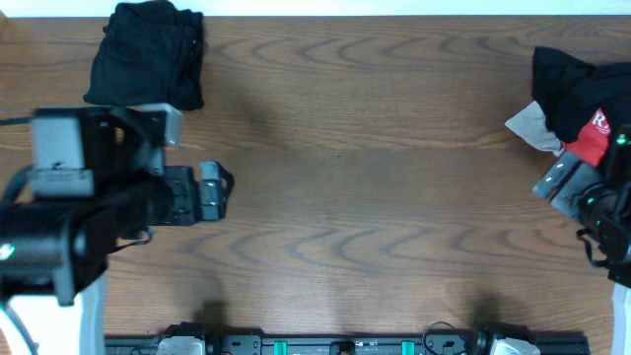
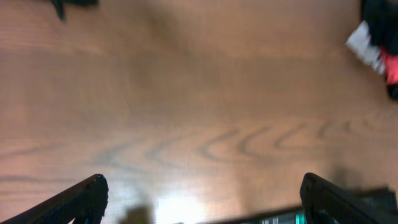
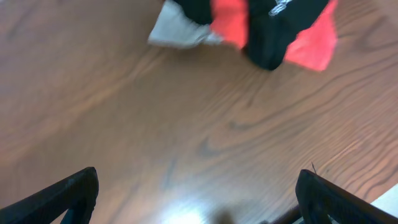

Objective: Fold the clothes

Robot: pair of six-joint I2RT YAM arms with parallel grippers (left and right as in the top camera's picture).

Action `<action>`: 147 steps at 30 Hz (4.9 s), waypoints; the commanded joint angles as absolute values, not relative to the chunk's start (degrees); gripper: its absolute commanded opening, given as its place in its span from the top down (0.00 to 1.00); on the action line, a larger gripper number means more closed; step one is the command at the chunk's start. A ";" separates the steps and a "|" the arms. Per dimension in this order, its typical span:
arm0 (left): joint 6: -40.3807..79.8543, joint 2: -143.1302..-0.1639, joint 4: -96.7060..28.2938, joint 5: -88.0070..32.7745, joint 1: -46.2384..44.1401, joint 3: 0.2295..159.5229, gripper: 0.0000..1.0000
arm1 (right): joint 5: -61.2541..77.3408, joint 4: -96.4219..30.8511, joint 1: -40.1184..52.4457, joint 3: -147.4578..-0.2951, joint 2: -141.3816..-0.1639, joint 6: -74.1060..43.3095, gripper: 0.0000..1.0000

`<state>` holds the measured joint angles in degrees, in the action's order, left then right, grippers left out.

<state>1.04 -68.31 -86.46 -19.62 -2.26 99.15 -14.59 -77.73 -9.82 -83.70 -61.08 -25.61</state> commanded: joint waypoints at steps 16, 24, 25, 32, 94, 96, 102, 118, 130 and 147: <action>0.01 -62.00 -73.67 -20.34 -4.86 76.47 0.01 | -8.69 -74.91 -27.70 -84.20 -64.38 -31.20 0.01; 0.05 -56.38 -67.81 -20.34 -4.86 74.28 0.01 | -8.16 -69.52 -28.18 -80.79 -64.42 -32.42 0.01; 0.05 -56.60 -67.61 -20.34 -4.86 73.76 0.01 | -8.19 -68.51 -28.25 -79.55 -64.42 -33.67 0.01; 0.05 -60.53 -68.34 -20.34 -4.86 71.57 0.02 | -6.70 -60.25 -31.73 -70.04 -64.77 -38.98 0.01; 0.05 -69.97 -68.66 -20.34 -4.84 71.57 0.02 | 16.25 -49.63 -22.79 -51.57 -43.44 -33.58 0.01; 0.05 -69.97 -68.66 -20.34 -4.84 71.57 0.02 | 15.81 -43.18 -19.64 -46.13 -37.56 -33.58 0.01; 0.05 -69.97 -68.66 -20.34 -4.84 71.57 0.02 | 14.63 -25.17 -12.21 -31.46 -24.14 -33.58 0.01; 0.05 -69.97 -68.66 -20.34 -4.84 71.57 0.02 | 3.95 4.36 -5.32 -6.68 -13.47 -29.36 0.01; 0.05 -69.97 -68.66 -20.34 -4.84 71.57 0.02 | 5.67 4.45 -4.73 -3.01 -4.60 -14.70 0.01; 0.05 -69.97 -68.66 -20.34 -4.84 71.57 0.02 | 8.36 4.10 -3.49 -0.27 -0.27 -7.60 0.01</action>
<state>1.04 -69.89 -68.58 -19.59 -4.62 71.57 7.49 4.45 -4.32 -0.89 -0.69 -8.99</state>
